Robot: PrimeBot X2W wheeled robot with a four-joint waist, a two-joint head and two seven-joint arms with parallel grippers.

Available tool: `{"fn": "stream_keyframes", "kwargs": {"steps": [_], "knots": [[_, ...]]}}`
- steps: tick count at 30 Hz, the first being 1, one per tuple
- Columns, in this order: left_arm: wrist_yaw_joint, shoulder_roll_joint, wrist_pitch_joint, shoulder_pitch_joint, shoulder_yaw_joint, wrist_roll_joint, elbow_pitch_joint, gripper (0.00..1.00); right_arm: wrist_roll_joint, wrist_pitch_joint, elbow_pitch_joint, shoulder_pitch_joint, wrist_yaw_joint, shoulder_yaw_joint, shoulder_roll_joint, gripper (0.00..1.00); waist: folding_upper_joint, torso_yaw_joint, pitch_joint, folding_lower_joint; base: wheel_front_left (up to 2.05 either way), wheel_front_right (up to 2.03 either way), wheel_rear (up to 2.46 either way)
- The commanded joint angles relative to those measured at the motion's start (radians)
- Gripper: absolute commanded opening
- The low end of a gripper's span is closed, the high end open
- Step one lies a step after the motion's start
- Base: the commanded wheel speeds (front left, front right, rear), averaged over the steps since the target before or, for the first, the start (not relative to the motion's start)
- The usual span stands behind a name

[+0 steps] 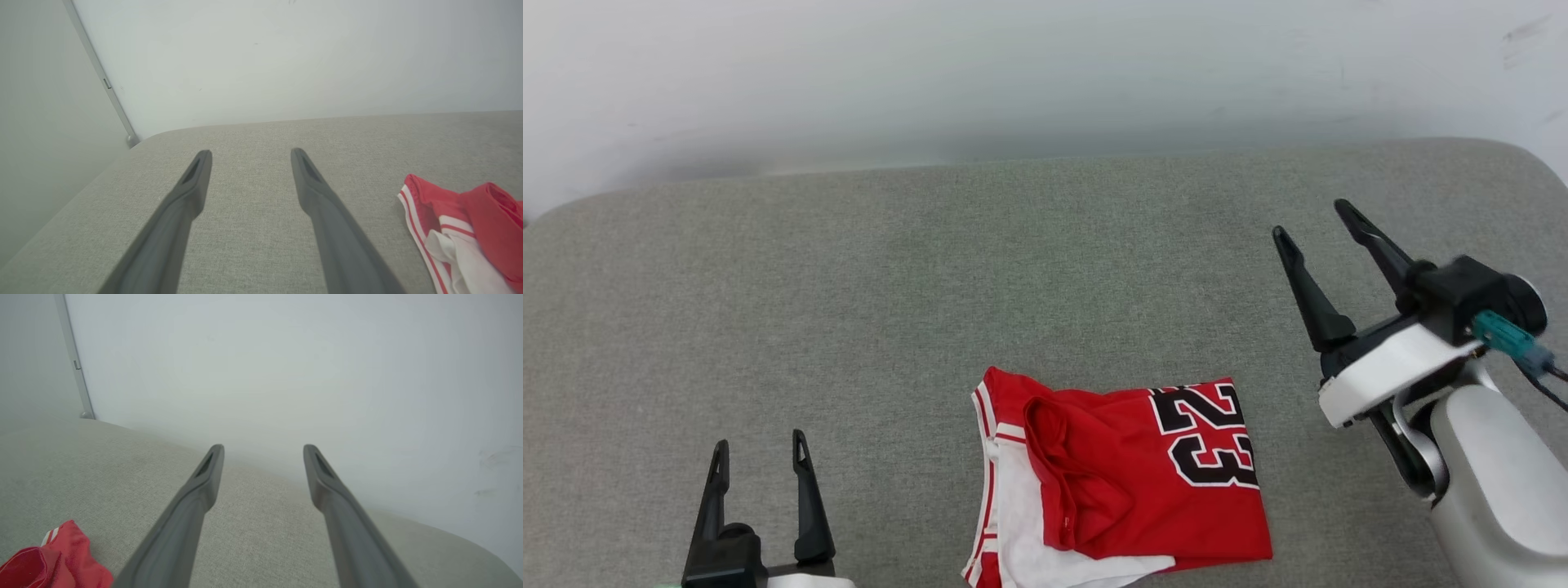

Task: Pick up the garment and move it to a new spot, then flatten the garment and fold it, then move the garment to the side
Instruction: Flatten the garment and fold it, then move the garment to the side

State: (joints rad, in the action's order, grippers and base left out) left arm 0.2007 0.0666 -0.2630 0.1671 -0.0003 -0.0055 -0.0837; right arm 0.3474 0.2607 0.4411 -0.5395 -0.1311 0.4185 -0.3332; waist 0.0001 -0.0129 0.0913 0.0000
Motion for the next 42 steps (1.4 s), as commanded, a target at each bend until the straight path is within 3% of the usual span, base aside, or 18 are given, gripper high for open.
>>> {"fn": "stream_keyframes", "kwargs": {"steps": [1,5,9,16,25,30,35,39,42], "knots": [[-0.003,0.003,-0.002,0.01,-0.002,0.0,-0.004,1.0,-0.057,0.004,-0.062,0.072,0.001,-0.091,0.04,1.0,-0.0001,-0.004,-0.004,0.0,0.0,0.0,0.0],[-0.003,0.002,-0.002,0.018,-0.002,-0.002,-0.006,1.0,-0.163,0.003,-0.197,0.246,0.001,-0.256,0.118,1.0,-0.0001,-0.006,-0.018,0.0,0.0,0.0,0.0],[-0.003,0.001,-0.002,0.037,-0.003,-0.004,-0.011,1.0,-0.22,0.004,-0.306,0.398,0.001,-0.34,0.18,1.0,-0.0001,-0.009,-0.032,0.0,0.0,0.0,0.0],[-0.012,-0.002,-0.002,0.075,-0.007,-0.014,-0.015,1.0,-0.23,0.004,-0.393,0.568,0.001,-0.399,0.24,1.0,-0.0001,-0.009,-0.065,0.0,0.0,0.0,0.0],[-0.034,-0.001,-0.002,0.111,-0.013,-0.007,-0.005,1.0,-0.221,0.004,-0.414,0.7,0.001,-0.423,0.274,1.0,-0.0001,0.0,-0.088,0.0,0.0,0.0,0.0],[-0.037,-0.001,-0.002,0.113,-0.011,-0.004,-0.004,1.0,-0.222,0.004,-0.42,0.708,0.001,-0.424,0.28,1.0,-0.0001,0.001,-0.089,0.0,0.0,0.0,0.0],[-0.038,-0.003,-0.002,0.106,-0.009,-0.009,-0.003,1.0,-0.238,0.004,-0.453,0.573,0.001,-0.42,0.259,1.0,-0.0001,-0.005,-0.081,0.0,0.0,0.0,0.0],[-0.042,-0.004,-0.002,0.088,-0.012,-0.01,0.001,1.0,-0.224,-0.004,-0.461,0.423,0.001,-0.396,0.184,1.0,-0.0001,0.0,-0.069,0.0,0.0,0.0,0.0],[-0.045,-0.004,-0.002,0.075,-0.009,-0.012,0.005,1.0,-0.169,-0.113,-0.447,0.312,0.001,-0.342,0.114,1.0,-0.0001,0.004,-0.058,0.0,0.0,0.0,0.0]]}}
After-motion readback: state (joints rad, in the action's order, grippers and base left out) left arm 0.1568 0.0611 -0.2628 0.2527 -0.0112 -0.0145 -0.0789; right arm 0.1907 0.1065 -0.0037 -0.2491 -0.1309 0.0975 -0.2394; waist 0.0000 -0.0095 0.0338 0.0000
